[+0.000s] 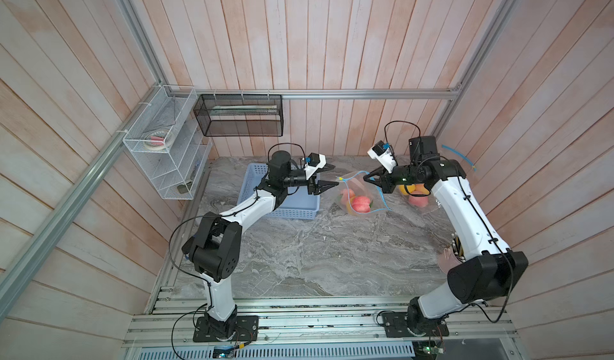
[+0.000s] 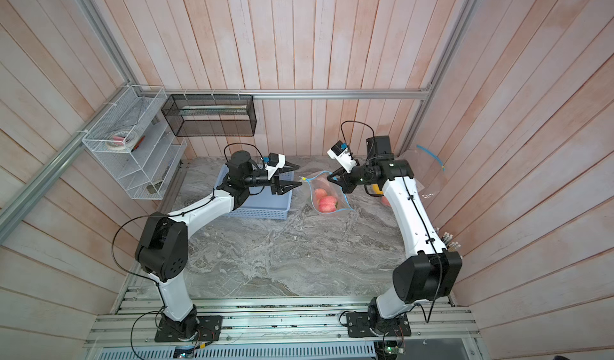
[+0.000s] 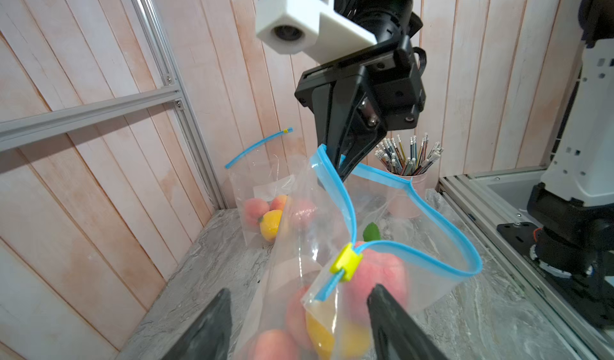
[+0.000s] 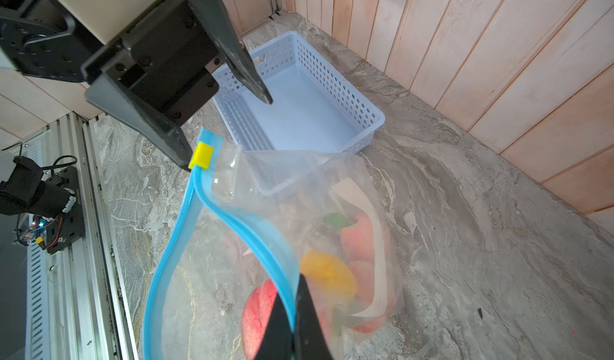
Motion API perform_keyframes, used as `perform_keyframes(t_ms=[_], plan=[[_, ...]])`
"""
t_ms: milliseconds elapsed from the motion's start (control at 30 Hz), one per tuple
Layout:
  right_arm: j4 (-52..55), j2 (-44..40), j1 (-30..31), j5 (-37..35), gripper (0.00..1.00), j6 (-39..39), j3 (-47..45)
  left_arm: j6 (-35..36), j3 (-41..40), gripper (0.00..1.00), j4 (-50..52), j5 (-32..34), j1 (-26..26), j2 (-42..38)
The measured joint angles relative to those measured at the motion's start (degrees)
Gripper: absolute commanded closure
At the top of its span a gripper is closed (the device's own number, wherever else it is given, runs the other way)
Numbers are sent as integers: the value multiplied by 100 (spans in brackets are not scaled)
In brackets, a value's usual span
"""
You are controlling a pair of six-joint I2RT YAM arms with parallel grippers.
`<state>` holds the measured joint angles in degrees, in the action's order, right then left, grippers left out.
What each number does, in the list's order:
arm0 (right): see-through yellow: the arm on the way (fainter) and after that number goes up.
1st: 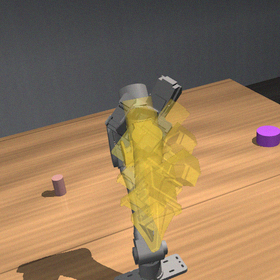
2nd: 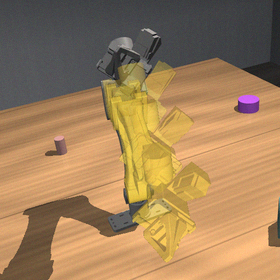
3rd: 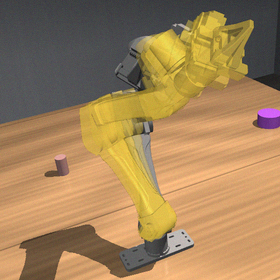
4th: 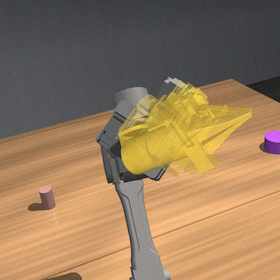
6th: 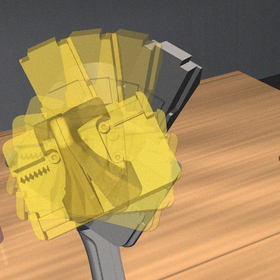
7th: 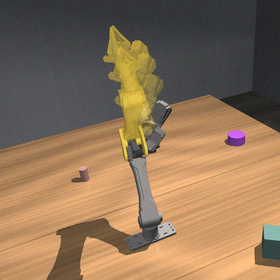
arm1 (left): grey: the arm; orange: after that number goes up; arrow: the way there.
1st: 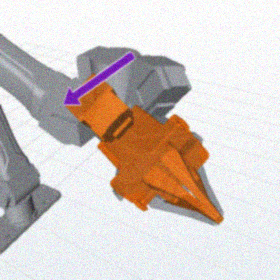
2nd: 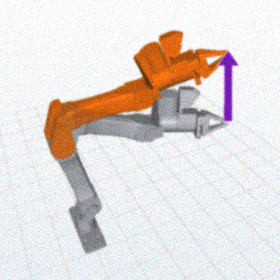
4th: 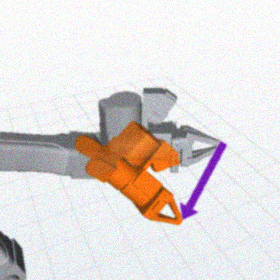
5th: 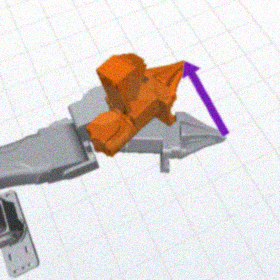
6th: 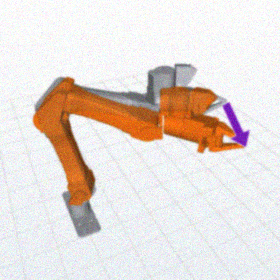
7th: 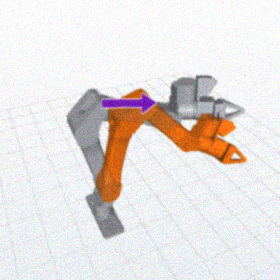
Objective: Place the peach in a zip-top bag and seal the zipper
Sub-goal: Adjust the zipper on the food storage bag.
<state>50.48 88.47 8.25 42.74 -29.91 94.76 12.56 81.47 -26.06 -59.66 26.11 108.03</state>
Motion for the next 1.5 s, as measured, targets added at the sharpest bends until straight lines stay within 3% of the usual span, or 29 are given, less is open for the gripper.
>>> perform_keyframes(t_ms=[467,767,800,967,1100,1267,1500], plan=[[-273,-343,-4,308,100,-20,-474,48,254,66,109,-273,214,42],[-616,-675,-7,302,100,181,-911,-212,251,100,-94,-400,315,44],[-697,-767,-7,271,100,256,-994,-210,249,100,-125,-391,323,44],[-1128,-1281,-4,-157,52,831,-1331,-393,144,100,-284,-234,372,22],[-1427,-1499,-4,-682,27,1397,-1311,-546,109,100,-302,0,411,7],[-1458,-1508,313,-1569,20,1825,-883,-573,365,100,407,614,564,-92],[-1436,-1423,979,-2238,16,1775,-378,-719,1250,100,1749,1255,975,-184]])
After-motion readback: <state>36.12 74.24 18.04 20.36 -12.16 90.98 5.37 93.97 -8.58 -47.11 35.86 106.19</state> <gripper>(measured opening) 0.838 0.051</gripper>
